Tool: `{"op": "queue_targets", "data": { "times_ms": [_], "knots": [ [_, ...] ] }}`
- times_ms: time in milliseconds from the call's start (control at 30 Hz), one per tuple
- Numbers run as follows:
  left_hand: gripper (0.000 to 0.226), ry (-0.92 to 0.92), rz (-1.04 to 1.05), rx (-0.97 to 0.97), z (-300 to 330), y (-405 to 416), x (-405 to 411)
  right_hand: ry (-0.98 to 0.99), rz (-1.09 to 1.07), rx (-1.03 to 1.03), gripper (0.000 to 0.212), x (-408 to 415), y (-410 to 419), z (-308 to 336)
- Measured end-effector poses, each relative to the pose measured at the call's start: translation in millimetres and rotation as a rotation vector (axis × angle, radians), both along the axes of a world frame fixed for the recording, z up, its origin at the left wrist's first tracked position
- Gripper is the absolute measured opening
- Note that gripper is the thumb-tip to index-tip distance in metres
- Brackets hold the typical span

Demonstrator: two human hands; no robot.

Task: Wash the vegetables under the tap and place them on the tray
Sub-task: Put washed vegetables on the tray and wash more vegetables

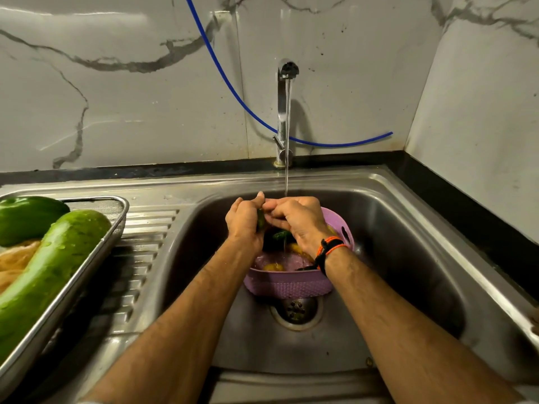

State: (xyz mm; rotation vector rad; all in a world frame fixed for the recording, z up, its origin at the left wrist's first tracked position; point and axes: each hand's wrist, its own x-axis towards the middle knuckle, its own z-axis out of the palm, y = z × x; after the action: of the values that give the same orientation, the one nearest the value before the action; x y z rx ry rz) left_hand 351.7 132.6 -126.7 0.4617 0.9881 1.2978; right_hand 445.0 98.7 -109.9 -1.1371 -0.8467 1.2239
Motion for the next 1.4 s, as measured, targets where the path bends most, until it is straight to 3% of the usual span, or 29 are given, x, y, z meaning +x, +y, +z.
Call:
{"op": "queue_targets", "data": {
  "times_ms": [133,300,467,733,1000,1267,1333,1400],
  "knots": [
    [0.061,0.118,0.014,0.062,6.0,-1.2,-3.3,-0.111,-0.052,0.009,0.018,-4.9,1.0,0.7],
    [0.073,0.555,-0.029,0.149,8.9,-2.3,-15.4,-0.736,-0.135,0.15,0.018,-2.1,2.5,-10.6],
    [0.064,1.087,-0.117,0.172,13.3,-14.3,-34.8,-1.047,0.048,0.167,0.016,-9.5,-7.4,-7.9],
    [0.064,1.595,-0.311,0.19,17.1,-34.4,-64.6,-1.386,0.472,0.042,0.026,-19.7,-12.1,-23.5],
    [0.058,1.707,-0.442,0.153,7.0,-65.1,-84.9,-1.476,0.559,0.05,0.033,-28.5,-19.3,-27.6],
    [0.072,1.467,-0.103,0.472,91.3,-68.6,-75.1,-1.465,0.573,0.13,0.036,-22.1,-18.8,-30.4],
    [0.068,1.511,-0.164,0.407,72.4,-72.9,-77.0,-1.485,0.58,0.137,0.034,-22.7,-18.2,-29.9],
    [0.058,1.61,-0.355,0.258,40.7,-77.0,-78.5,-1.505,0.581,0.123,0.025,-23.9,-17.9,-29.0]
  ]
}}
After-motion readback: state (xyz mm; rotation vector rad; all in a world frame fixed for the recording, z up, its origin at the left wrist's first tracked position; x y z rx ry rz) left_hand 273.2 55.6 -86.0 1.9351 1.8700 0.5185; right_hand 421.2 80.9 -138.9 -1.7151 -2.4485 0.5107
